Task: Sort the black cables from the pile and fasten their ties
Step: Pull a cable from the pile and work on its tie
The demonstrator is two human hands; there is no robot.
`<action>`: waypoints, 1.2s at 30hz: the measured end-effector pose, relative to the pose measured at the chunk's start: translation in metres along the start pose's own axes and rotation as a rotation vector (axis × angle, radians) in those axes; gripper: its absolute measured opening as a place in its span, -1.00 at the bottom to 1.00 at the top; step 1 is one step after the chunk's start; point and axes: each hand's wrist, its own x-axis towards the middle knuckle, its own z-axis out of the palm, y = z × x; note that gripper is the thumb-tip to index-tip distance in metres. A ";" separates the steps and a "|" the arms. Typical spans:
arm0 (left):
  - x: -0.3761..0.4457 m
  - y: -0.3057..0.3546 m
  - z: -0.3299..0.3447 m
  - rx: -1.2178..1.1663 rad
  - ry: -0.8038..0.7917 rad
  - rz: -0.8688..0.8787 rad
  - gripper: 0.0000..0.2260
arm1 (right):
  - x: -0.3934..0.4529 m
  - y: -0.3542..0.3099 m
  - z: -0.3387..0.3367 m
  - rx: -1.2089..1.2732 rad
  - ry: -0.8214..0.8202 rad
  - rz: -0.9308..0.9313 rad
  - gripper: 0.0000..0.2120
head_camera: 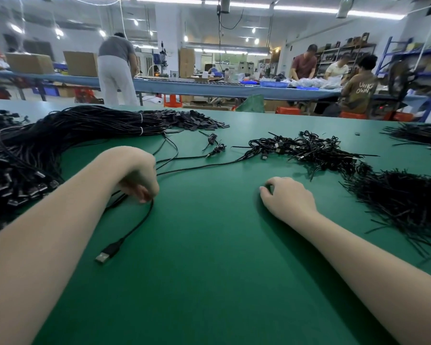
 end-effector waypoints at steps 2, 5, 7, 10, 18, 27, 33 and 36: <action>0.003 0.011 0.004 -0.186 0.040 0.116 -0.90 | 0.000 -0.002 -0.001 0.046 0.017 -0.033 -0.66; 0.003 0.025 0.007 -0.233 -0.028 0.214 -0.79 | -0.002 -0.007 -0.001 0.042 0.066 -0.150 -0.68; 0.000 0.029 0.006 -0.075 -0.039 0.220 -0.65 | -0.002 -0.007 -0.001 0.061 0.050 -0.162 -0.70; 0.006 0.024 0.009 0.229 0.056 0.093 -0.60 | -0.001 -0.005 -0.001 0.138 -0.006 -0.127 -0.73; 0.012 0.013 0.005 0.282 0.052 0.100 -0.73 | -0.001 -0.006 -0.003 0.156 -0.026 -0.148 -0.76; 0.015 0.078 0.063 -0.307 0.483 0.586 -0.87 | -0.007 -0.011 -0.006 0.438 0.058 -0.357 -0.65; 0.018 0.092 0.096 -0.603 0.578 0.755 -0.91 | -0.013 -0.032 -0.010 0.818 0.200 -0.421 -0.81; 0.010 0.096 0.096 -0.746 0.522 0.838 -0.66 | -0.012 -0.036 -0.018 0.920 0.332 -0.257 -0.62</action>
